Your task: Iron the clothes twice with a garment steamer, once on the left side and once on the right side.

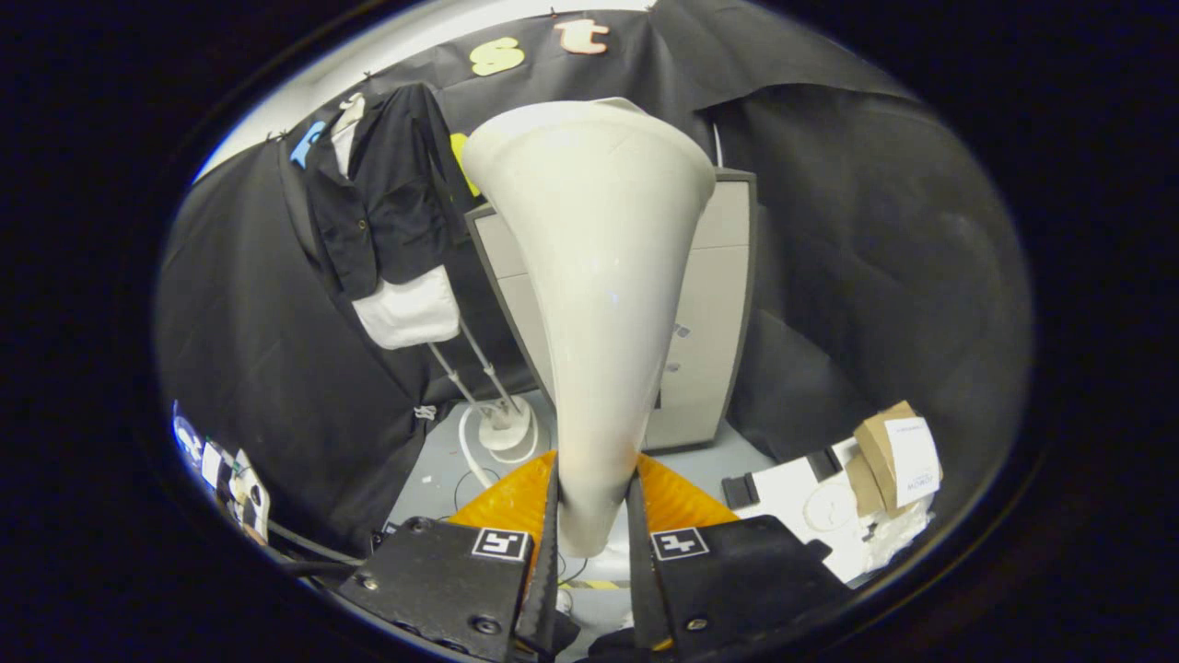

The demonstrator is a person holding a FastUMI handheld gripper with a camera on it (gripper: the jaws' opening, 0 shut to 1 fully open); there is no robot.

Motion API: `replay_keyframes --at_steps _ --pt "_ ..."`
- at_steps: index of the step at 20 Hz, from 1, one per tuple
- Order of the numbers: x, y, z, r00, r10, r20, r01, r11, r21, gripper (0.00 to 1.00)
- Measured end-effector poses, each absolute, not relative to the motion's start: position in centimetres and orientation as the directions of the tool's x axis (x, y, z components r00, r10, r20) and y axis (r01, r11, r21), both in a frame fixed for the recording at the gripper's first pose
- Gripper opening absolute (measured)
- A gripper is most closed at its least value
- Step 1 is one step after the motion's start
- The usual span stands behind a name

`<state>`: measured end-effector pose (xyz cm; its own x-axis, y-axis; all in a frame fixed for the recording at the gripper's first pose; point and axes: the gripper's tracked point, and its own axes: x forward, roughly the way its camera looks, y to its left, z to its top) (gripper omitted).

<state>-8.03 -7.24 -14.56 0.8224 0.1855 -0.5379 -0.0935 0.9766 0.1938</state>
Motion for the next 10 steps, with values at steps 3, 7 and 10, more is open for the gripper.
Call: replay_keyframes --at_steps 3,7,10 --pt "-10.3 -7.6 -15.0 0.838 0.158 -0.523 -0.054 0.977 0.208 0.35" --pt "-13.0 -6.8 -15.2 0.848 0.131 -0.513 -0.027 0.978 0.206 0.35" --pt "-13.7 -5.9 -14.9 0.855 0.111 -0.507 -0.006 0.979 0.205 0.35"
